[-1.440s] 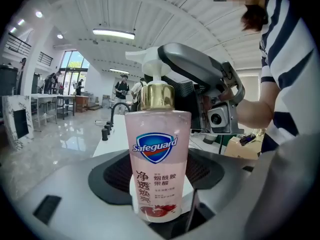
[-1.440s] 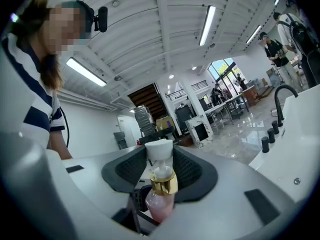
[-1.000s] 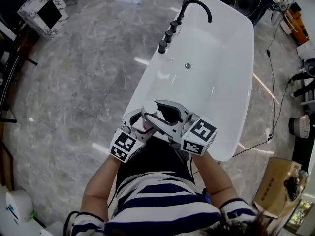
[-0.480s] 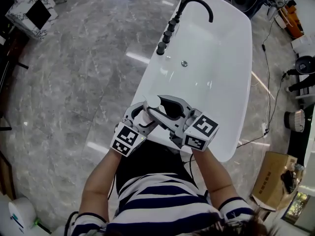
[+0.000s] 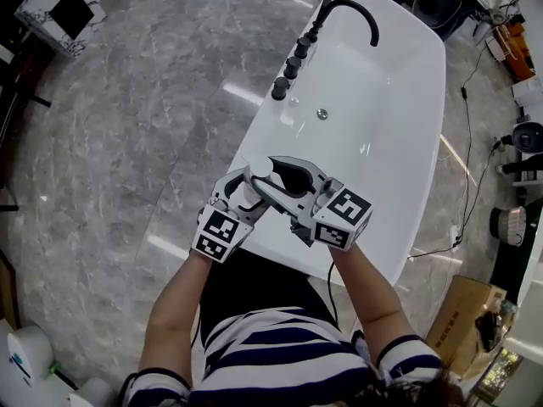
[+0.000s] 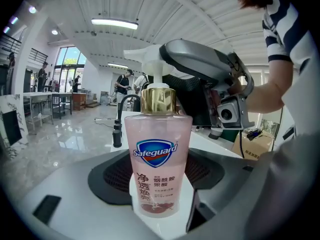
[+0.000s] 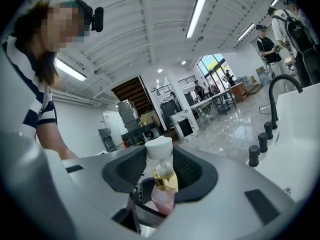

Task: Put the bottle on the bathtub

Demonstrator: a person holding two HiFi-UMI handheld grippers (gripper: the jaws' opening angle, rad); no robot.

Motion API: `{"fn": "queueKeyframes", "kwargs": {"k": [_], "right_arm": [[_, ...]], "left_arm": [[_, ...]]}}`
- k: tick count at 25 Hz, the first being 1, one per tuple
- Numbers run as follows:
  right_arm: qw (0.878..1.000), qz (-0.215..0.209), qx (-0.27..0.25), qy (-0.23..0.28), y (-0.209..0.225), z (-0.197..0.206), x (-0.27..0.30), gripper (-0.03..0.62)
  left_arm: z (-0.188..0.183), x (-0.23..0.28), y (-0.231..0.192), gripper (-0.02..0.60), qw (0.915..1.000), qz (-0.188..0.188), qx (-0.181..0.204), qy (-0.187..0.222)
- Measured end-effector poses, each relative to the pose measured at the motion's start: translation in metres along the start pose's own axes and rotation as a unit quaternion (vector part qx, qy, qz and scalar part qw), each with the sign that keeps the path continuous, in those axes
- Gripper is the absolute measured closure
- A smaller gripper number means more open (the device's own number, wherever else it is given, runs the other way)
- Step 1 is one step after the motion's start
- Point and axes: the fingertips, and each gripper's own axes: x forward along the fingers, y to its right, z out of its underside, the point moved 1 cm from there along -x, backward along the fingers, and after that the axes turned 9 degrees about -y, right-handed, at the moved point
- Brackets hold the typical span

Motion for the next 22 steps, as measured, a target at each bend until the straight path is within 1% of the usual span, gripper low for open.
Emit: {"fn": "queueKeyframes", "kwargs": {"k": [3,12,17,22], "right_arm": [[1.0,-0.001,-0.005,0.002,0.011,0.001,0.003,0.413],[1.0,0.005,-0.011,0.008,0.039,0.008,0.011,0.413],[1.0,0.009,-0.015,0.005,0.077,-0.005,0.023,0.411],[1.0,0.015,-0.021,0.009,0.095,-0.014,0.031,0.41]], "left_arm": [[0.0,0.01,-0.01,0.265,0.9999,-0.013,0.006,-0.002],[0.003,0.037,-0.028,0.265,0.9995,-0.026,0.016,0.001],[-0.012,0.067,-0.057,0.264,0.9993,-0.033,0.017,-0.003],[-0.02,0.08,-0.079,0.264,0.9977,-0.057,0.036,-0.005]]}}
